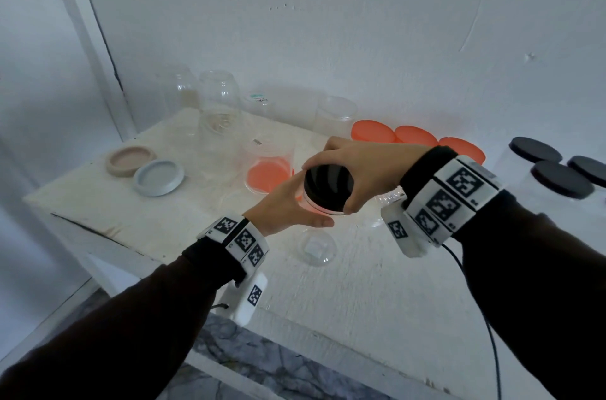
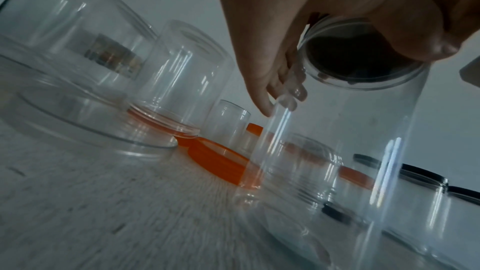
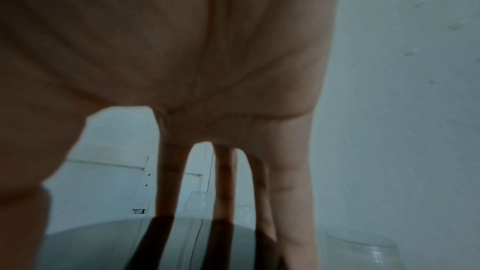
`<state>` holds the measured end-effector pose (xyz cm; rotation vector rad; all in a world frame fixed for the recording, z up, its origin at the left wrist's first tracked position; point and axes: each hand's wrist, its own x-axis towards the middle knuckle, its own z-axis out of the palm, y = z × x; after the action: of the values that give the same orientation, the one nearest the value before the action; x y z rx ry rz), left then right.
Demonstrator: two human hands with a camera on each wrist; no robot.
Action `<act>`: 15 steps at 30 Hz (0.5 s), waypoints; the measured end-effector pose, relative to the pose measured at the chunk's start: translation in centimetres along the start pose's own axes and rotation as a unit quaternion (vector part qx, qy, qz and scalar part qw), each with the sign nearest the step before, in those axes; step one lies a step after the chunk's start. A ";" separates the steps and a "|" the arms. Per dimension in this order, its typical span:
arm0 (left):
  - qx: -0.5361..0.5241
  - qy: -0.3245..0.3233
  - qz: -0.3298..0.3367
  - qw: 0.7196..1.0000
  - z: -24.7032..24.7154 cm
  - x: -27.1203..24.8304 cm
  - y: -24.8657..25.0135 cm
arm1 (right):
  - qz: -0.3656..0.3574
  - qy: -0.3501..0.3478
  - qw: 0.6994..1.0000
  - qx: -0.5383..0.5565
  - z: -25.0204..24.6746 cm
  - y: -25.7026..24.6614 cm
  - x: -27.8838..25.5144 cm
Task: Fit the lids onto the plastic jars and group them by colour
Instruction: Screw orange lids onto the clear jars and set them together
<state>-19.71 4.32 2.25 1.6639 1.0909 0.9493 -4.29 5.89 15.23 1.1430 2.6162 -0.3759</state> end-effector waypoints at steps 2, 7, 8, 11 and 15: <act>-0.009 -0.007 0.001 1.000 -0.1 0.0 0.1 | -0.009 -0.012 1.000 0.004 -0.1 0.1 0.0; -0.033 -0.009 -0.003 0.999 0.0 -0.1 0.2 | -0.016 -0.004 1.000 -0.003 -0.1 0.0 0.4; -0.033 -0.006 -0.003 0.999 0.1 -0.2 0.2 | -0.013 0.005 1.000 -0.007 -0.1 0.0 0.4; -0.027 0.011 -0.003 1.000 0.4 -0.2 0.0 | 0.006 0.039 0.999 -0.017 0.1 0.0 0.6; -0.036 0.033 -0.006 0.999 0.7 -0.1 -0.4 | 0.047 0.108 0.992 -0.043 1.2 -0.5 0.7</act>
<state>-19.22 4.09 1.66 1.5748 1.0964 1.0292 -4.92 5.64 13.94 1.3384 2.7173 -0.1250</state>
